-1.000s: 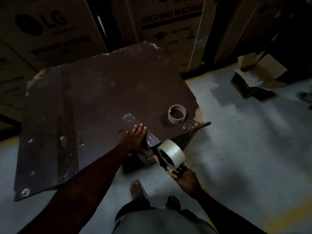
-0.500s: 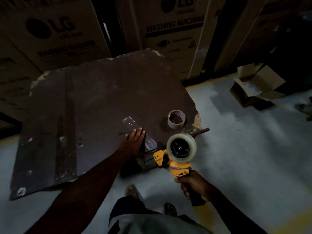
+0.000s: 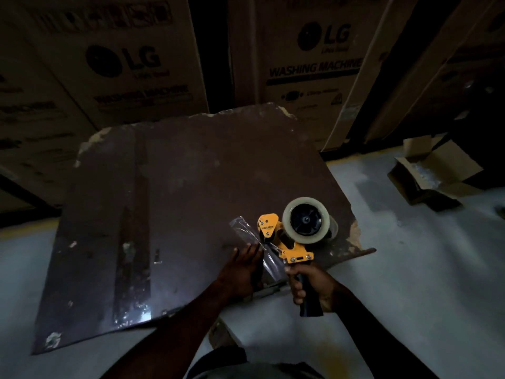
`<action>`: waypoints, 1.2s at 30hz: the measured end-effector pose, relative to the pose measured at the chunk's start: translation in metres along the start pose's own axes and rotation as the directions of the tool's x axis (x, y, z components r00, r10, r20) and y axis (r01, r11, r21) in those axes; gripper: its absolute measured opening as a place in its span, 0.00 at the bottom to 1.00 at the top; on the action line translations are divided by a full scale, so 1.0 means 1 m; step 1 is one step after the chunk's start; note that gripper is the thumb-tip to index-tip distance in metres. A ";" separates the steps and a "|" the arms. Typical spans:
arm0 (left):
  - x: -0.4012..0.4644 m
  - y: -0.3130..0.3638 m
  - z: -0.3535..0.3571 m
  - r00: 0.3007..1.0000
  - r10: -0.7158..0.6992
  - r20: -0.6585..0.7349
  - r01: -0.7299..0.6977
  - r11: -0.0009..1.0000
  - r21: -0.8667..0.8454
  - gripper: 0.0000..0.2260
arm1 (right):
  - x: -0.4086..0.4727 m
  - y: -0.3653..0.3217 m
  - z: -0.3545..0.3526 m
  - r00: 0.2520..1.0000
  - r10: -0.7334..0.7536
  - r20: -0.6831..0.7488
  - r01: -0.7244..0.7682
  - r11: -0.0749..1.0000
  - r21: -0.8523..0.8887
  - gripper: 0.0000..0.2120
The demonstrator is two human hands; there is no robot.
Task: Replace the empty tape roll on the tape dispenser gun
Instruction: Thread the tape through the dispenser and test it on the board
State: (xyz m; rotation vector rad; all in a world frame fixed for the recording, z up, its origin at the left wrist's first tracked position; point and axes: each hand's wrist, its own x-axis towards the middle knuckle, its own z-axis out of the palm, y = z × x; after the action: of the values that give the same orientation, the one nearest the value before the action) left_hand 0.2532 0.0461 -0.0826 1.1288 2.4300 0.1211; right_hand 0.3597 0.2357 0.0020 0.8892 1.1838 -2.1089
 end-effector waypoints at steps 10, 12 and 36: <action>-0.017 -0.053 -0.070 0.862 -0.366 -0.351 -0.003 0.689 -0.725 0.24 | 0.059 -0.070 0.074 0.992 -0.051 0.116 0.054 0.998 -0.016 0.16; -0.019 -0.063 -0.095 0.775 -0.477 -0.414 -0.024 0.633 -0.774 0.28 | 0.066 -0.084 0.083 0.978 -0.049 0.204 0.043 0.999 0.033 0.11; 0.017 -0.068 -0.235 0.431 -0.475 -0.767 -0.221 0.769 -0.600 0.10 | 0.081 -0.215 0.067 0.805 0.133 0.578 -0.084 0.990 -0.111 0.15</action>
State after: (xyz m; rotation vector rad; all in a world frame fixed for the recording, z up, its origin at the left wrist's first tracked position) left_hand 0.0924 0.0397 0.1030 0.5184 2.8741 1.8183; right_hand 0.1336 0.2630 0.0750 0.2154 0.8512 -2.0061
